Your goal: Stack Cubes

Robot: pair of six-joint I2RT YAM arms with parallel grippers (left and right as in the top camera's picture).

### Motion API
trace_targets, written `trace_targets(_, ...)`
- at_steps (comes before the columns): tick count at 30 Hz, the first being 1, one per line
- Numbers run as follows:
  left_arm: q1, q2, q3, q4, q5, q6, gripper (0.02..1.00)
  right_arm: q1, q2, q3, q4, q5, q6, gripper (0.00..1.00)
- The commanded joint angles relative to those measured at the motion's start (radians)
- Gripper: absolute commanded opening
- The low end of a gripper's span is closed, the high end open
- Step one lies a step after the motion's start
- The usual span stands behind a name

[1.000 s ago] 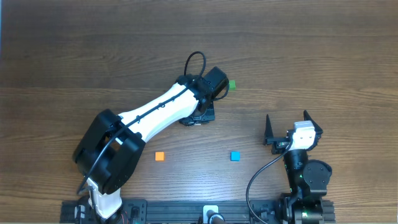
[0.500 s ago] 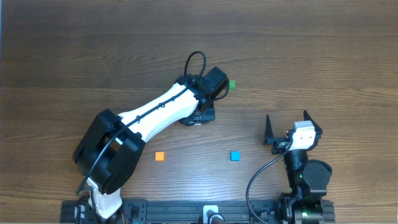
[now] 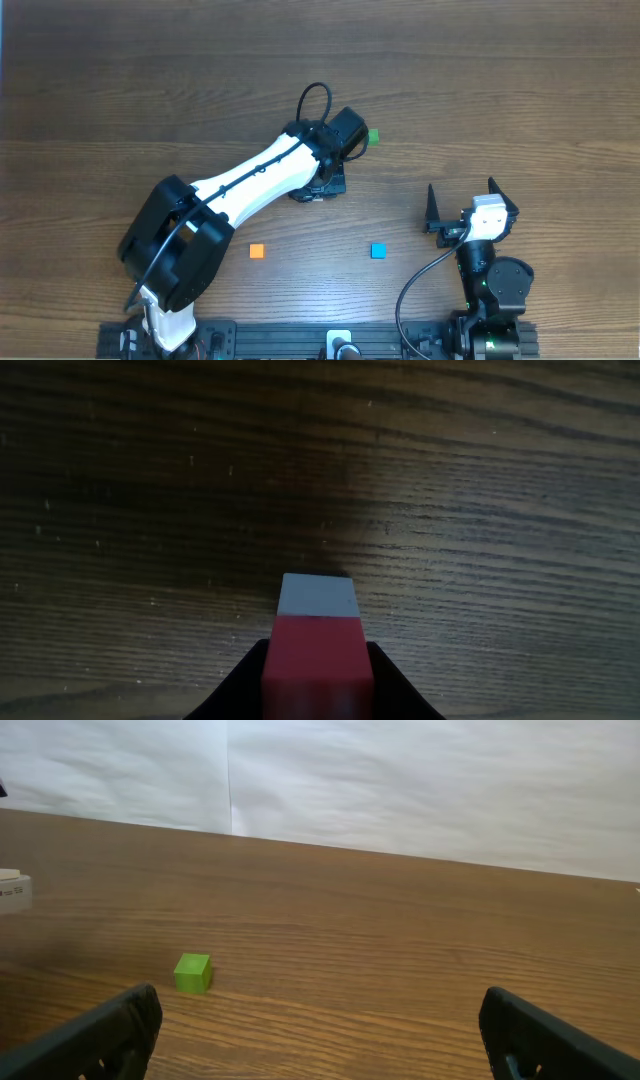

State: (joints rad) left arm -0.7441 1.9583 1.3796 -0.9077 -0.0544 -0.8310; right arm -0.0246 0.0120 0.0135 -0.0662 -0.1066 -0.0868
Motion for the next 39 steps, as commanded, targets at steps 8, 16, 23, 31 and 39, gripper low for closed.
trace_targets(8,0.000,0.019,-0.008,0.002,0.013,0.008,0.231,-0.004,-0.006,-0.008,0.002,-0.001,-0.005,0.991)
trace_targets(16,0.000,0.019,-0.015,0.003,0.013,0.008,0.299,-0.004,-0.006,-0.008,0.002,-0.001,-0.005,0.991)
trace_targets(23,0.000,0.019,-0.021,0.003,0.013,0.007,0.325,-0.004,-0.006,-0.008,0.002,-0.001,-0.005,0.991)
trace_targets(31,0.000,0.019,-0.021,0.014,0.013,0.008,0.522,-0.004,-0.006,-0.008,0.002,-0.001,-0.005,0.993)
trace_targets(39,0.000,0.003,-0.021,0.039,0.013,0.009,0.770,-0.004,-0.006,-0.008,0.002,-0.001,-0.005,0.993)
